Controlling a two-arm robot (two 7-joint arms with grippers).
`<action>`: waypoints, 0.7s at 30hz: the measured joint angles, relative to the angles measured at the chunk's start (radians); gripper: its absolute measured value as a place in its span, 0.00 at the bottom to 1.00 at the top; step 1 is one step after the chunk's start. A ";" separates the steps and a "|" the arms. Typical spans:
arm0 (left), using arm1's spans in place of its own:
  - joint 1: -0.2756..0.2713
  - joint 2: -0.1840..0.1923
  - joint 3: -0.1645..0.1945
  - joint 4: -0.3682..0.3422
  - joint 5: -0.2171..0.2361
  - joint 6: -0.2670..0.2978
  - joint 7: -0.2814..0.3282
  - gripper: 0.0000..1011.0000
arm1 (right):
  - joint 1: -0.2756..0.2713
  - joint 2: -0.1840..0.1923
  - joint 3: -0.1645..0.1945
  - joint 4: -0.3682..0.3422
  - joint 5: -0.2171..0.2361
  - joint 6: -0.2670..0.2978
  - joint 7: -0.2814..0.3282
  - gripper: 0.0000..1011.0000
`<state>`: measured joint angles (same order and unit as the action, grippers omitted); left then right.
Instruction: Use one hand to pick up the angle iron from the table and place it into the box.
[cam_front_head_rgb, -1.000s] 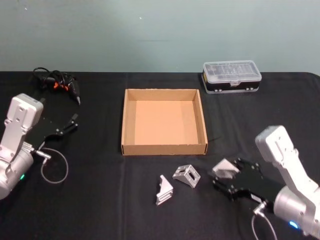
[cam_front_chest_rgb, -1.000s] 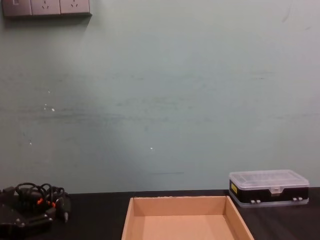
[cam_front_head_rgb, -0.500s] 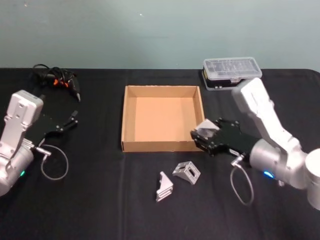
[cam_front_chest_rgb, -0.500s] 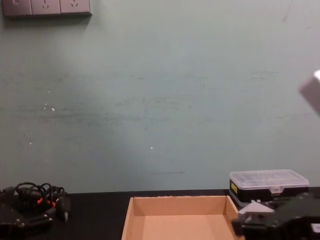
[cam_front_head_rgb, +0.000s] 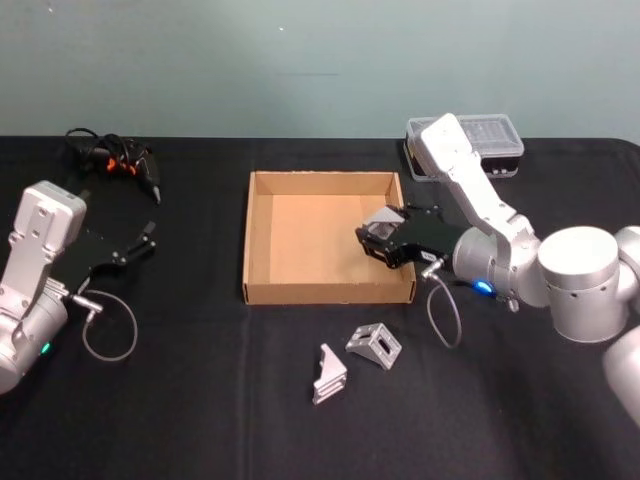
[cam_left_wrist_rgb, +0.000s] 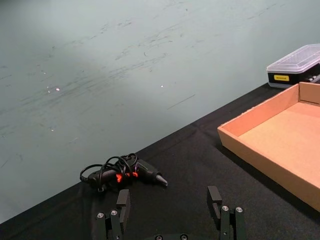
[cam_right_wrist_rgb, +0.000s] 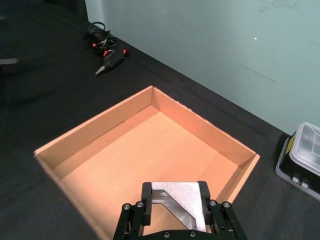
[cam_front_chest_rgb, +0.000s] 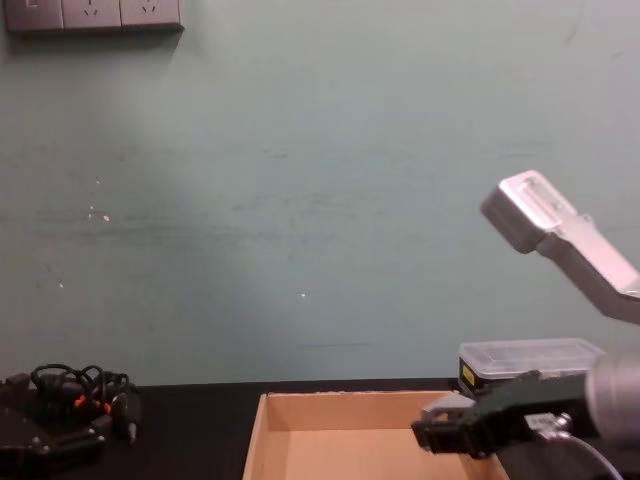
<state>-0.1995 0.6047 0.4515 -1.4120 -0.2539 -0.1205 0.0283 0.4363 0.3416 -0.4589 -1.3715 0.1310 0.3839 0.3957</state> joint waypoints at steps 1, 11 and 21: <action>0.000 0.000 0.000 0.000 0.000 0.000 0.000 1.00 | 0.022 -0.018 -0.002 0.039 -0.003 -0.010 0.002 0.54; 0.000 0.000 0.000 0.000 0.000 0.000 0.000 1.00 | 0.114 -0.104 -0.008 0.232 -0.014 -0.074 0.006 0.54; 0.000 0.000 0.000 0.000 0.000 0.000 0.000 1.00 | 0.180 -0.159 -0.012 0.394 -0.022 -0.124 0.021 0.54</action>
<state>-0.1995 0.6047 0.4514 -1.4120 -0.2539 -0.1205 0.0283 0.6162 0.1829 -0.4705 -0.9777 0.1090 0.2594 0.4166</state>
